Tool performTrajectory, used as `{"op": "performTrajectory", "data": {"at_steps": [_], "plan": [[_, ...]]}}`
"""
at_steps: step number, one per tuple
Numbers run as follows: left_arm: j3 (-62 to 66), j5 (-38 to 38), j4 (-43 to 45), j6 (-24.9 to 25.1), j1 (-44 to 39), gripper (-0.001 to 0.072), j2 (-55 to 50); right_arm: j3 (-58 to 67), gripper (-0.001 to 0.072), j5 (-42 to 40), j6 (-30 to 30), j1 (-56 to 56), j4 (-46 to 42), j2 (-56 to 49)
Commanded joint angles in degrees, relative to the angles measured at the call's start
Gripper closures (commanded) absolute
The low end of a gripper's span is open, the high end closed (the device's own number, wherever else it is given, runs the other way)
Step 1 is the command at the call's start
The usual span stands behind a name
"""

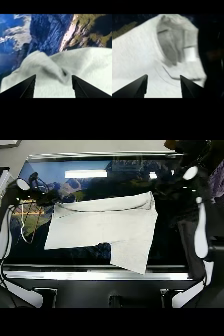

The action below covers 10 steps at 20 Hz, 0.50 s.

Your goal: Fold the clothes and pants, and hang the long-sleeved shirts on hangers.

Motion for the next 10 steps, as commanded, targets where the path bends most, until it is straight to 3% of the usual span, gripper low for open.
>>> {"op": "performTrajectory", "data": {"at_steps": [1, 3, 5, 10], "plan": [[1.8, -10.4, 1.2, 1.8, 4.6, 0.0182, 3.8, -0.9, 0.0237, 11.0, -9.4, -8.0, 3.1, 5.1], [1.2, -15.0, 1.8, 2.0, 7.1, 0.0183, 6.3, -7.0, 0.0238, 12.3, -13.5, -13.0, 8.1, 8.7], [-2.1, -15.3, -1.2, 2.3, 9.4, 0.0183, 9.5, -18.4, 0.024, 11.2, -19.8, -16.2, 12.6, 12.8], [-16.6, -14.5, -1.4, 2.9, 11.1, 0.0183, 19.0, -46.5, 0.0242, 5.2, -28.7, -16.3, 19.3, 18.5]]}}
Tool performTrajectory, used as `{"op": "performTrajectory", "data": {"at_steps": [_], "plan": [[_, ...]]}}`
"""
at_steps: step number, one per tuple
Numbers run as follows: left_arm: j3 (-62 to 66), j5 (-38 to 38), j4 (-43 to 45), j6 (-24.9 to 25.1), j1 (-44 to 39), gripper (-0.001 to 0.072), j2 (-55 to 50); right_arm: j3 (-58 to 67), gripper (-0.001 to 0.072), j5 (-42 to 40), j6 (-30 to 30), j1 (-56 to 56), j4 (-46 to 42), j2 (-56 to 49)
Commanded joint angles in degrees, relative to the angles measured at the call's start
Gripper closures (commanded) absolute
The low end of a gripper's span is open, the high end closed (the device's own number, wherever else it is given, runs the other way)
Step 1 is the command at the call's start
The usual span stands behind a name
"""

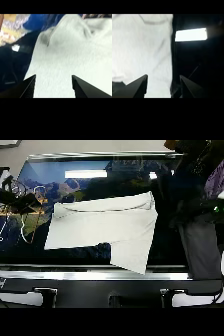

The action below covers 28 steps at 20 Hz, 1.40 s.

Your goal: Fold the clothes and pants, and hang the long-sleeved shirts on hangers.

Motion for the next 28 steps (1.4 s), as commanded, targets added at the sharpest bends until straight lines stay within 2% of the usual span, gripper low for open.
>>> {"op": "performTrajectory", "data": {"at_steps": [1, 5, 12, 15, 16, 19, 21, 24, 26, 28], "plan": [[-9.0, -0.5, -0.4, 0.6, 1.2, 0.0183, 6.2, -16.9, 0.0243, -4.1, -8.4, 0.3, 6.8, 3.2], [-12.4, -0.5, -0.4, 1.2, 1.1, 0.0183, 9.2, -26.2, 0.0243, -10.1, -11.7, 4.3, 8.0, 3.2], [-12.5, -0.5, -0.1, 1.2, 1.2, 0.0183, 9.8, -27.9, 0.0245, -13.3, -11.4, 6.7, 8.5, 3.2], [-13.9, -0.2, 3.6, 1.2, 1.6, 0.0183, 11.5, -27.9, 0.031, -12.2, -11.4, 6.7, 9.6, 3.2], [-15.6, 0.2, 4.0, 1.2, 2.4, 0.0182, 12.7, -27.9, 0.0354, -12.5, -11.4, 6.7, 9.8, 3.2], [-25.3, 3.1, 3.9, 1.2, 6.4, 0.0183, 18.3, -28.2, 0.0392, -14.1, -11.1, 6.7, 11.0, 3.2], [-32.8, 5.0, 3.8, 1.2, 9.3, 0.0182, 22.1, -29.0, 0.0451, -14.6, -11.2, 6.7, 11.9, 3.2], [-42.2, 6.6, -0.5, 4.5, 13.4, 0.0182, 25.8, -31.3, 0.047, -15.1, -11.5, 6.7, 13.1, 3.2], [-46.3, 7.8, -2.3, 6.2, 15.0, 0.0182, 26.3, -32.2, 0.0655, -15.0, -12.7, 6.7, 14.1, 3.2], [-48.9, 9.6, -3.3, 7.7, 15.8, 0.0182, 26.2, -32.2, 0.0676, -15.6, -13.0, 6.7, 15.1, 3.3]]}}
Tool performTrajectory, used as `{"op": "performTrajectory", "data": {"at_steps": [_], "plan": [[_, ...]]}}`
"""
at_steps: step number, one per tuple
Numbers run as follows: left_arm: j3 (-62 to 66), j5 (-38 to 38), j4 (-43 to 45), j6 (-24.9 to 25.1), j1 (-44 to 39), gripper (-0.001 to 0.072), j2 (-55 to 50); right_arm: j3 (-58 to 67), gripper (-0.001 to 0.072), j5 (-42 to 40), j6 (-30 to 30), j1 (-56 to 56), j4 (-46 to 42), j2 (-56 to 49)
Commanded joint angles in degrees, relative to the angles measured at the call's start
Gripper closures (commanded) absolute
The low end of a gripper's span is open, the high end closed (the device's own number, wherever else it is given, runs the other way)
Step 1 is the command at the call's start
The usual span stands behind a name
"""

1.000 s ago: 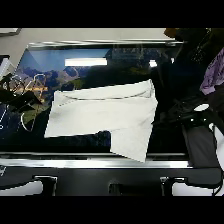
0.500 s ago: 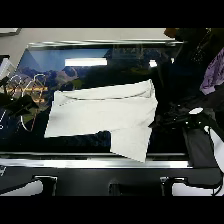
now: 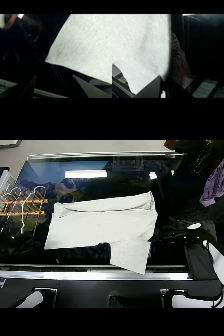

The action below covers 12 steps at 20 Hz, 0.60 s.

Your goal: Fold the clothes and pants, and hang the long-sleeved shirts on hangers.

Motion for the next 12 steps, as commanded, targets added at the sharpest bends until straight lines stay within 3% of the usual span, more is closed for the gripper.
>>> {"op": "performTrajectory", "data": {"at_steps": [1, 7, 12], "plan": [[-6.6, 4.3, -3.6, 2.9, 2.1, 0.0182, 1.0, -0.7, 0.0676, -0.9, -0.9, 0.0, 2.6, 0.1], [-10.1, 9.3, -12.0, 6.8, 2.1, 0.0182, -1.7, -0.7, 0.0676, 0.0, -0.7, 0.0, 3.9, 1.4], [-10.3, 10.1, -12.9, 7.3, 2.0, 0.0182, -4.2, -0.7, 0.0676, 0.7, 0.5, 0.0, 3.9, 2.2]]}}
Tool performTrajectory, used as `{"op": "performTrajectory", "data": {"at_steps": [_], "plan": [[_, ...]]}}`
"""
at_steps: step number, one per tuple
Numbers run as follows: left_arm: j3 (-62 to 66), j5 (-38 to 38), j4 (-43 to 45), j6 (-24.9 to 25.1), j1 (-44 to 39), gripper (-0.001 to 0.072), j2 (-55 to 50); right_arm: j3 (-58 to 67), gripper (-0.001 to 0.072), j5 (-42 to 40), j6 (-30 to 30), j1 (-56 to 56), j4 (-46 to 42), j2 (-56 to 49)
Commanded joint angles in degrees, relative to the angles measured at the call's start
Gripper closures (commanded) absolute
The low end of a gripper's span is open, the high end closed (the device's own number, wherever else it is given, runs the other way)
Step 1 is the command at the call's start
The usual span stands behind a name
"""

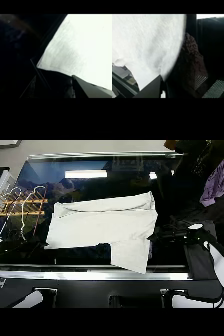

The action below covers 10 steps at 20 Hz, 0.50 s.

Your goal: Fold the clothes and pants, and hang the long-sleeved shirts on hangers.

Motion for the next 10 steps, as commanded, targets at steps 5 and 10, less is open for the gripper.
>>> {"op": "performTrajectory", "data": {"at_steps": [5, 10], "plan": [[-0.4, 3.1, -1.2, 0.6, 0.0, 0.0182, -2.2, 0.0, 0.0676, 0.6, 0.9, 0.0, 0.2, 2.4], [-0.4, 5.4, -1.9, 0.6, -1.7, 0.0255, -3.7, 0.0, 0.0676, 1.2, 0.9, 0.0, 0.2, 5.0]]}}
